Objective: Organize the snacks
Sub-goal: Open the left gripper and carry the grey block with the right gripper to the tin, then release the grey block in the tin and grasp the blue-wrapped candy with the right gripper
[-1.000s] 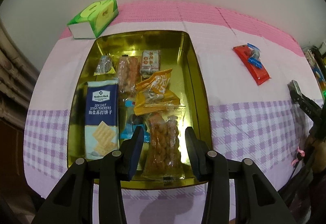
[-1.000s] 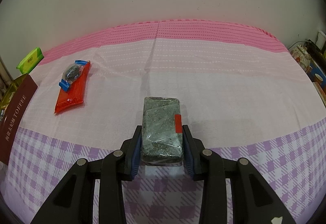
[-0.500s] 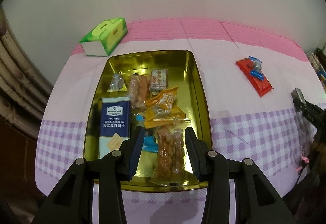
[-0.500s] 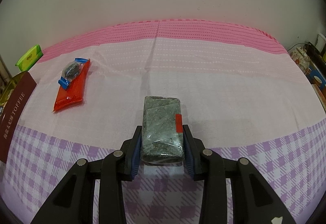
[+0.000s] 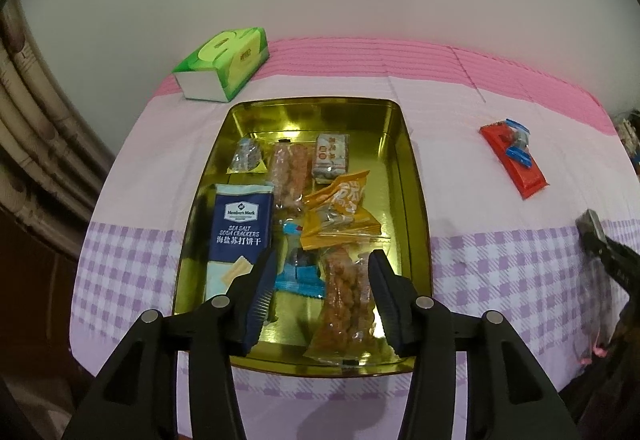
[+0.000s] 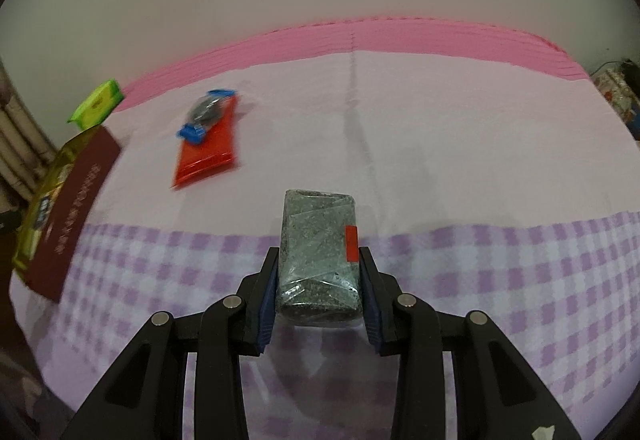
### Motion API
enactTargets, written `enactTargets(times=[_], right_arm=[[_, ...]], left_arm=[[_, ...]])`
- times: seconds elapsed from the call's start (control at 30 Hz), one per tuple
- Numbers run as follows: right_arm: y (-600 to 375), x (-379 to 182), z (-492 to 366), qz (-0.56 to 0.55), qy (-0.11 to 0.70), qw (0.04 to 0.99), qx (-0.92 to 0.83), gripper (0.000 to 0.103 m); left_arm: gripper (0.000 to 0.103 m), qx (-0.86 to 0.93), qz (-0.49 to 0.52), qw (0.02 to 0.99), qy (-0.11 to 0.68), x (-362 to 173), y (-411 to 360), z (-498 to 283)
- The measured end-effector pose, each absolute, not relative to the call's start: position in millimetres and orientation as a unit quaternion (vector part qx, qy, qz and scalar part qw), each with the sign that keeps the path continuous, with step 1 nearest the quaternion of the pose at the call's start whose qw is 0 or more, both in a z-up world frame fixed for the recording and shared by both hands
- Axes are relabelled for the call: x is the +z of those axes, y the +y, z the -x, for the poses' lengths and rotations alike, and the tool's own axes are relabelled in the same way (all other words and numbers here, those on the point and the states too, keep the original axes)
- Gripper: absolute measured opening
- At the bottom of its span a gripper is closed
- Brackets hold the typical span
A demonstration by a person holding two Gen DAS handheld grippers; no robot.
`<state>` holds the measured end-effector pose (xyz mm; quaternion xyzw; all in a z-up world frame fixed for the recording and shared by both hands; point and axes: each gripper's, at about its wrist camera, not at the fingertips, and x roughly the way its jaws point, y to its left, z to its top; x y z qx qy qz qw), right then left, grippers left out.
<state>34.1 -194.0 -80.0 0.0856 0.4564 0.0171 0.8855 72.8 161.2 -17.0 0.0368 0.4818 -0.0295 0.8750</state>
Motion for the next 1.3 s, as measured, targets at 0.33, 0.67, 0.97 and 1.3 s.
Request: enactTargets(times=[0.33, 0.67, 0.97, 1.3], right_arm=[[-133.0, -46.8, -36.7, -0.111, 0.446, 0.88, 0.122, 0.034], [-20.4, 4.0, -79.9, -0.081, 0.421, 0.87, 0.245, 0.034], [64.9, -8.5, -146.9, -0.035, 0.442, 0.856, 0.267, 0.034], [81.7, -34.3, -175.4, -0.044, 0.445, 0.859, 0.251, 0.037]], left_arm=[[0.051, 0.0, -0.016, 0.878, 0.478, -13.7, 175.8, -74.9], [0.06, 0.081, 0.012, 0.888, 0.453, -2.9, 206.5, -74.8], [0.071, 0.102, 0.005, 0.898, 0.428, 6.5, 209.0, -71.9], [0.072, 0.109, -0.012, 0.899, 0.424, 5.7, 204.0, -72.7]])
